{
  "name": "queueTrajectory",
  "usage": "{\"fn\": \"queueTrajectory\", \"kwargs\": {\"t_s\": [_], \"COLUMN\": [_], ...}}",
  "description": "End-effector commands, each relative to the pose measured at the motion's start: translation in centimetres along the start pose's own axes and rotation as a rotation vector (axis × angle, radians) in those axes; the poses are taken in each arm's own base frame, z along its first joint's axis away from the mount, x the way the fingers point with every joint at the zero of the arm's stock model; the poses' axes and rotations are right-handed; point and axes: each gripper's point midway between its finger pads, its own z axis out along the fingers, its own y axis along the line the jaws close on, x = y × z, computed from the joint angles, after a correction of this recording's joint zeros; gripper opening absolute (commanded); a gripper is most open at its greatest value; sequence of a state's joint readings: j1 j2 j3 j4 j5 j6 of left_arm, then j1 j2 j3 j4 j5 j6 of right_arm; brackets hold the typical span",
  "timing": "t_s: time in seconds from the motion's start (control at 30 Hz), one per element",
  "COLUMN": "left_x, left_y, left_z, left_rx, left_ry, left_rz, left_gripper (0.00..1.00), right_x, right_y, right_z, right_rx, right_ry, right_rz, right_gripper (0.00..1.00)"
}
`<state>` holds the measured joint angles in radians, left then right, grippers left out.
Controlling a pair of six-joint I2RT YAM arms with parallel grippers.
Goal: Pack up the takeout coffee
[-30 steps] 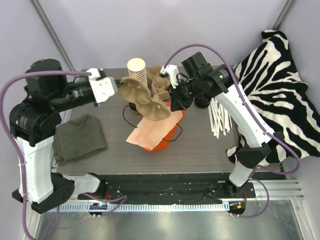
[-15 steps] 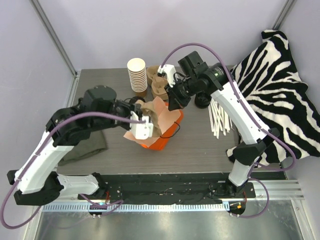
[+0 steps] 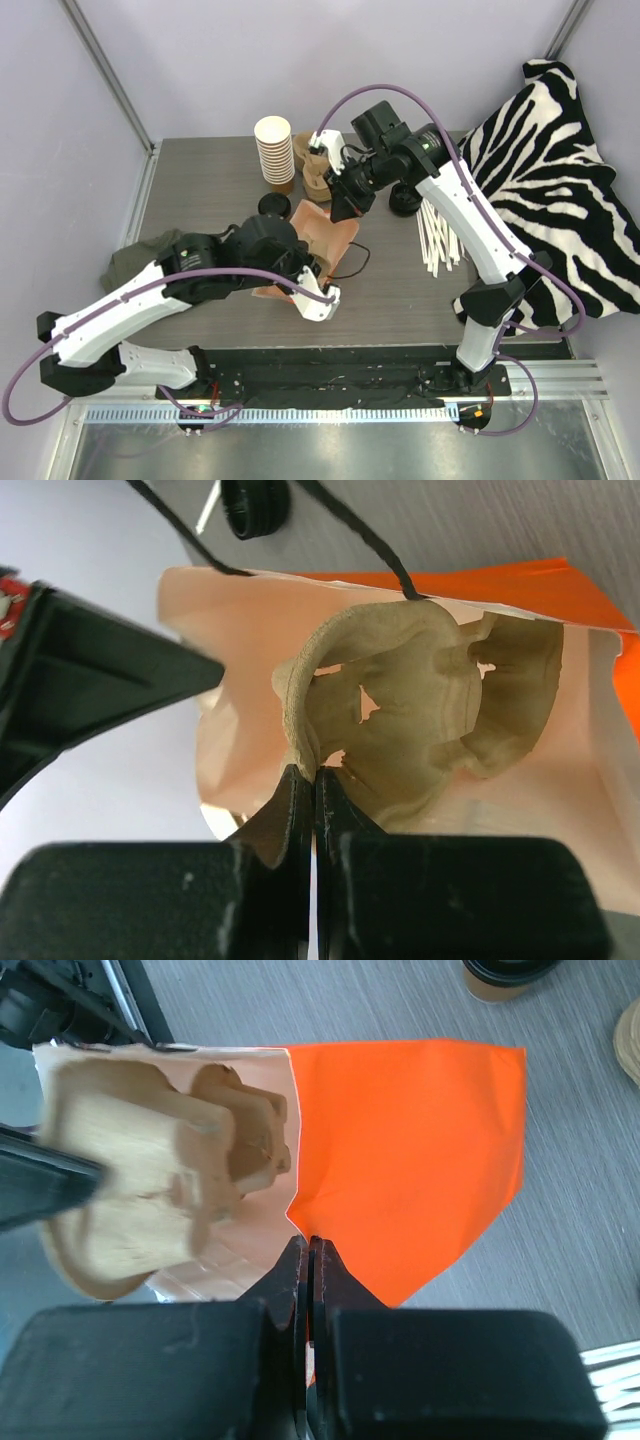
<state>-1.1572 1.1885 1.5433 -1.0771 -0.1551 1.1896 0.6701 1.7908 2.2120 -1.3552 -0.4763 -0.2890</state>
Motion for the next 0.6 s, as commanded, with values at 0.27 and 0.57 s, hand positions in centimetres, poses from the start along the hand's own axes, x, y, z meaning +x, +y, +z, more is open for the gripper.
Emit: {"fn": "queueTrajectory", "kwargs": {"t_s": [0.27, 0.57], "left_x": [-2.4, -2.2], "left_y": [1.1, 0.6], "left_z": [1.6, 0.1], "left_rx": [0.021, 0.087], "left_ry": [-0.069, -0.053], "left_rz": [-0.204, -0.254], "left_gripper": [0.0, 0.0], "right_x": [-0.1, 1.2], "right_y": [4.1, 7.7], "right_z": [-0.1, 0.0], "right_rx": [-0.184, -0.253], "right_ry": [-0.013, 0.027], "right_rz": [-0.107, -0.092], "right_gripper": [0.01, 0.01]}}
